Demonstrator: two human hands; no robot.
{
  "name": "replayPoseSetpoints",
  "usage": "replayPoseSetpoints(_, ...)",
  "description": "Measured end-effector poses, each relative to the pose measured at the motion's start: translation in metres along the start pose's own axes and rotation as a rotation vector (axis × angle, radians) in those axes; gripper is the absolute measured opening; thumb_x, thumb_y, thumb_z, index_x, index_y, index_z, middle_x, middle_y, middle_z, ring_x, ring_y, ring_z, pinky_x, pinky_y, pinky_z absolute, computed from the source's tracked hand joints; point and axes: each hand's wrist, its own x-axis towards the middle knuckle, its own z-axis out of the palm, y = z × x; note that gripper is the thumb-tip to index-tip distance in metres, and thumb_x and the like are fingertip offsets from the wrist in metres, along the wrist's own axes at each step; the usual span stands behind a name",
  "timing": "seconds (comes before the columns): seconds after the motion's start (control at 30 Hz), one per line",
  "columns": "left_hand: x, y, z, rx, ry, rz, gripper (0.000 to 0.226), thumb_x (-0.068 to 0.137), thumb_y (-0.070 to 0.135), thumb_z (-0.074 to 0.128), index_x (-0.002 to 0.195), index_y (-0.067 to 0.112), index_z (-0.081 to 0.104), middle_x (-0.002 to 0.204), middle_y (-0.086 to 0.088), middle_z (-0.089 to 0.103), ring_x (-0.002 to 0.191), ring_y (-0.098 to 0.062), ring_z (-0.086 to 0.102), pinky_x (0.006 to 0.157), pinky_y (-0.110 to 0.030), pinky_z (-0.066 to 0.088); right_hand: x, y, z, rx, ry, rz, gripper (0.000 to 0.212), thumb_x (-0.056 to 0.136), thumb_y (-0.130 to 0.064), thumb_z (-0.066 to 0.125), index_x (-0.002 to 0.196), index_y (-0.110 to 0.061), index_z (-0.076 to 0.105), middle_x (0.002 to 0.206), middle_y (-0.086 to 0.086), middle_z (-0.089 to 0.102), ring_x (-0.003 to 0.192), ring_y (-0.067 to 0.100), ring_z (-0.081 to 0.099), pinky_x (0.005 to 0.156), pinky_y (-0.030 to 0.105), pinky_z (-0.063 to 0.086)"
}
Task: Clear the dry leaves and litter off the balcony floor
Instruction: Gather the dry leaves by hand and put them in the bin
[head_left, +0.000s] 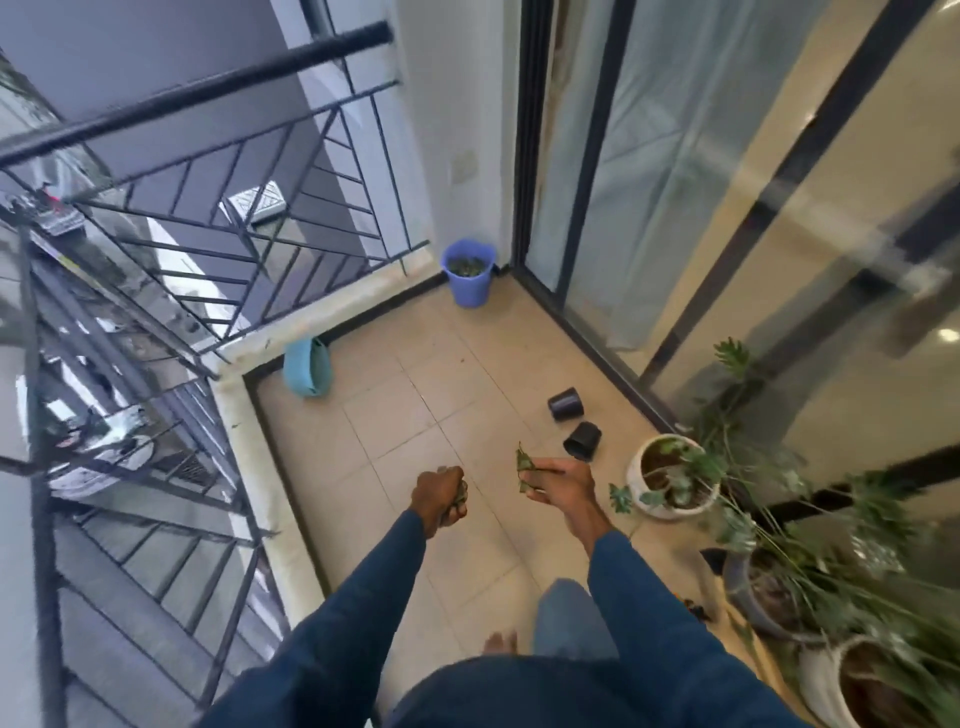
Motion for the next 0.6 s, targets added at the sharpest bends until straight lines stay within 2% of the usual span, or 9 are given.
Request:
replayPoseSetpoints(0.2, 0.079, 0.087, -0.032, -0.094, 0.016, -0.006, 0.037, 0.098, 0.016, 0.047, 0.061, 0.018, 0.046, 0.053, 0.000, 0.046, 0.042, -0.013, 0.044, 0.041, -0.017, 0.030, 0.086, -0.074, 0.056, 0.019, -0.024, -0.009, 0.022, 0.080, 0.010, 0.077, 0.099, 0.000, 0.073, 0.084, 0.011, 0.075, 0.068, 0.016, 0.071, 0.057, 0.022, 0.057)
replayPoseSetpoints(0.37, 0.151, 0.176, -0.061, -0.118, 0.061, -0.022, 0.035, 0.095, 0.013, 0.047, 0.060, 0.015, 0.045, 0.049, 0.001, 0.046, 0.042, -0.016, 0.045, 0.040, -0.018, 0.029, 0.179, -0.149, 0.107, 0.011, -0.058, -0.046, 0.023, 0.080, 0.005, 0.079, 0.102, 0.001, 0.075, 0.096, 0.017, 0.077, 0.080, 0.024, 0.073, 0.062, 0.025, 0.057)
replayPoseSetpoints(0.6, 0.238, 0.293, -0.114, -0.179, 0.075, -0.034, 0.035, 0.099, 0.017, 0.047, 0.064, 0.015, 0.052, 0.055, -0.001, 0.050, 0.045, -0.015, 0.047, 0.042, -0.020, 0.033, 0.287, -0.281, 0.180, -0.011, -0.079, -0.069, 0.024, 0.078, 0.008, 0.079, 0.101, 0.003, 0.075, 0.095, 0.020, 0.076, 0.078, 0.026, 0.073, 0.059, 0.024, 0.058)
